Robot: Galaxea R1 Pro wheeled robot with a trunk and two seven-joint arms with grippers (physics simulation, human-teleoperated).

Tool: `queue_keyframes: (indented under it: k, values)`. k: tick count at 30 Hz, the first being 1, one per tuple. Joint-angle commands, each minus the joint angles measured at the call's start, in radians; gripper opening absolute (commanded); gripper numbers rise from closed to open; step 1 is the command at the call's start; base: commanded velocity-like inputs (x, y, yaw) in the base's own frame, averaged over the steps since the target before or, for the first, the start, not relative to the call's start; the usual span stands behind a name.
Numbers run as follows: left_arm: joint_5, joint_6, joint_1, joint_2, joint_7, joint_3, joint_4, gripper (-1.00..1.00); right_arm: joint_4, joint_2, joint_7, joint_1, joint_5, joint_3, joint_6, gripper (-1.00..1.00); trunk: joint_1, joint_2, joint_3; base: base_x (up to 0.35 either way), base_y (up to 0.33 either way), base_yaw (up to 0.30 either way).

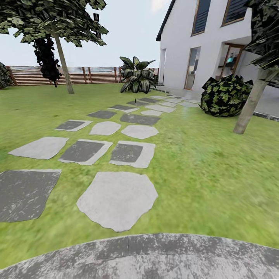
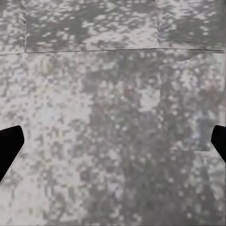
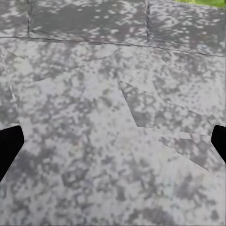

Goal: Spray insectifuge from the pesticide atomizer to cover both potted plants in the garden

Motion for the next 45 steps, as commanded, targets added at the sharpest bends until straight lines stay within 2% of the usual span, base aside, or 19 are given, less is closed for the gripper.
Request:
queue_keyframes:
  k: [1, 12, 22, 45]
  values:
    - [0.002, -0.003, -0.001, 0.0, 0.0, 0.001, 0.001, 1.0, 0.001, 0.0, 0.0, 0.0, 0.0, 0.0, -0.003, 1.0, 0.0, 0.0, -0.001, 0.339, 0.0, 0.0]
    - [0.002, -0.003, -0.001, 0.0, 0.0, 0.0, 0.001, 1.0, 0.001, 0.001, 0.0, 0.0, 0.001, 0.001, -0.003, 1.0, 0.0, 0.0, -0.001, 0.339, 0.051, 0.014]
    - [0.002, -0.003, -0.002, 0.0, 0.0, 0.0, 0.001, 1.0, 0.001, 0.001, 0.0, 0.0, 0.001, 0.001, -0.003, 1.0, 0.0, 0.0, -0.001, 0.339, 0.096, 0.206]
    - [0.002, -0.003, -0.008, 0.0, 0.0, -0.001, 0.001, 1.0, -0.001, 0.001, -0.001, 0.0, 0.0, -0.001, -0.003, 1.0, 0.0, 0.0, -0.001, 0.339, 0.089, 0.005]
